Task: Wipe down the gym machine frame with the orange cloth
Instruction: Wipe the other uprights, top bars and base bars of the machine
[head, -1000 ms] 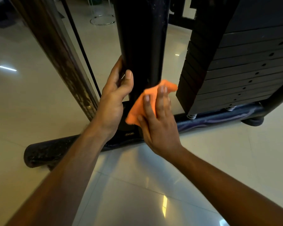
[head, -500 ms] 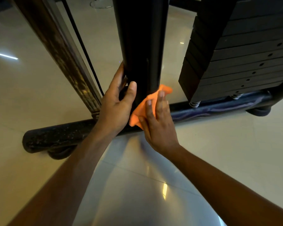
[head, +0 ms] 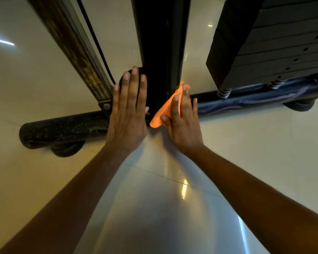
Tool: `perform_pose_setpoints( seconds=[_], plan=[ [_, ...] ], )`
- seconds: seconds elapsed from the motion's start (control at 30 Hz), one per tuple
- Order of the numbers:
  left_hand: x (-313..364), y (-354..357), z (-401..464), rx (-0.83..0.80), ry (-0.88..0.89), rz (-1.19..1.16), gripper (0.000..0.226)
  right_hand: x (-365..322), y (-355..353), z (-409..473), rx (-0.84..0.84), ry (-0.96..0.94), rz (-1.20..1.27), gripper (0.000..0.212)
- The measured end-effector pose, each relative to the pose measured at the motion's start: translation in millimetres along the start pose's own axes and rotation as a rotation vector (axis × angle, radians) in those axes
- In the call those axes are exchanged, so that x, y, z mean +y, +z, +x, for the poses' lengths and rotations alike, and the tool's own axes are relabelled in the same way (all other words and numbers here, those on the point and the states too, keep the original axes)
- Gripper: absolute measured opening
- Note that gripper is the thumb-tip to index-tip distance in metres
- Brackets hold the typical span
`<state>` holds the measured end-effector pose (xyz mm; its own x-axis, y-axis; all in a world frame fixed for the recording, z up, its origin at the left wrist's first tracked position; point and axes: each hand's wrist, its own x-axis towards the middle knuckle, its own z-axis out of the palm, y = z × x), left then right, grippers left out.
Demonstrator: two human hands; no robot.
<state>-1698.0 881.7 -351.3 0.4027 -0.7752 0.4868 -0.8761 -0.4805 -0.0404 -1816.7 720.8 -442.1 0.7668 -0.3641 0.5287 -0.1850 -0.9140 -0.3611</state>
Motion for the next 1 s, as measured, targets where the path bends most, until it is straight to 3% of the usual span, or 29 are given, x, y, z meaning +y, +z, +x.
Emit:
perform_pose_setpoints(
  seconds=[0.13, 0.23, 0.33, 0.47, 0.53, 0.73, 0.9, 1.0],
  plan=[
    [-9.3, 13.2, -23.3, -0.034, 0.045, 0.074, 0.082, 24.8, -7.1, -19.2, -0.151, -0.014, -0.111, 0.096],
    [-10.7, 25.2, -39.1, -0.075, 0.025, 0.072, 0.088, -4.5, 4.1, -11.6, -0.035, 0.214, 0.066, 0.081],
    [-3.5, 33.1, -41.8, -0.073, -0.017, 0.023, 0.087, -36.6, 14.7, -3.4, 0.048, 0.399, 0.184, 0.08],
    [-1.8, 35.7, -40.5, -0.065, -0.047, 0.012, 0.088, 7.9, 1.9, -15.0, -0.133, 0.142, -0.117, 0.097],
    [-3.4, 36.8, -41.0, -0.064, -0.038, 0.005, 0.089, 23.2, -6.0, -18.8, -0.182, 0.069, -0.186, 0.096],
    [1.0, 37.8, -42.0, -0.062, -0.059, -0.012, 0.088, -37.7, 10.7, -2.8, 0.013, 0.469, 0.237, 0.081],
    [-3.2, 25.5, -47.1, -0.093, -0.023, -0.085, 0.081, -8.0, -24.7, -24.5, -0.141, 0.33, 0.221, 0.087],
    [-8.1, 20.1, -66.4, -0.087, -0.035, -0.154, 0.074, -23.8, -38.8, -43.2, -0.13, 0.322, 0.235, 0.078]
  ],
)
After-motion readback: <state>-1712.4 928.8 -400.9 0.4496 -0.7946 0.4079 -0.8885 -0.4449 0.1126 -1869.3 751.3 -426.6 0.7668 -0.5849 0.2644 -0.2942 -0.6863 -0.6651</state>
